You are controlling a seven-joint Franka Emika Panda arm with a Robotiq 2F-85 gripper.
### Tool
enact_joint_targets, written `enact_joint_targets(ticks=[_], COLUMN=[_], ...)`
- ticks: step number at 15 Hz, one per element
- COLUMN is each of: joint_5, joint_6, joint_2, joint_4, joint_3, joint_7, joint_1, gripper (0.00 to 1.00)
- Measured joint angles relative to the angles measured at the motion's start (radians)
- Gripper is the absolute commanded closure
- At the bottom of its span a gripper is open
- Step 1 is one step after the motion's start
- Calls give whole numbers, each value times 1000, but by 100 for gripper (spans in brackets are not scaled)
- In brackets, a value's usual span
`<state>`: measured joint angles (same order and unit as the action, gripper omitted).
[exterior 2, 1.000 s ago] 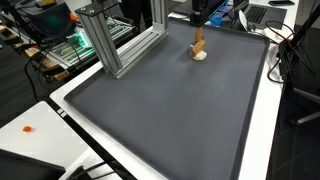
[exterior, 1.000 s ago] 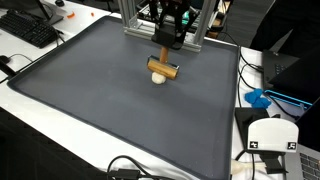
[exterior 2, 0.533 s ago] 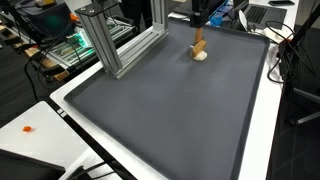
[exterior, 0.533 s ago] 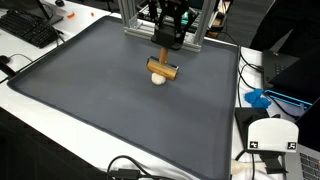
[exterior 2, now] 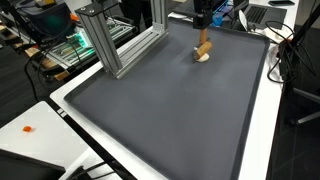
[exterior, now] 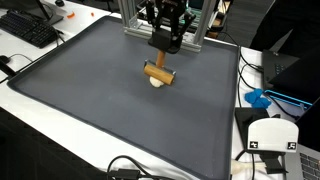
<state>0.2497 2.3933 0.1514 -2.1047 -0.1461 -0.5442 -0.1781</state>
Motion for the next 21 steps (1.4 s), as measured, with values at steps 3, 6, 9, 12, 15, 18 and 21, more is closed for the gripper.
enact_joint_targets(ticks=[3, 6, 9, 12, 15, 18, 21], joint_5=[26, 56, 80, 90, 90, 73, 27], joint_6=[23, 41, 53, 56, 56, 52, 31], joint_2=[7, 15, 21, 26, 29, 30, 30], joint_4=[-1, -1, -1, 2, 4, 5, 12], joint_3=[10, 21, 29, 36, 42, 42, 41], joint_7=[-54, -122, -187, -245, -289, -296, -263], joint_1=[-10, -21, -29, -36, -40, -41, -41], gripper=[78, 78, 78, 78, 78, 78, 78])
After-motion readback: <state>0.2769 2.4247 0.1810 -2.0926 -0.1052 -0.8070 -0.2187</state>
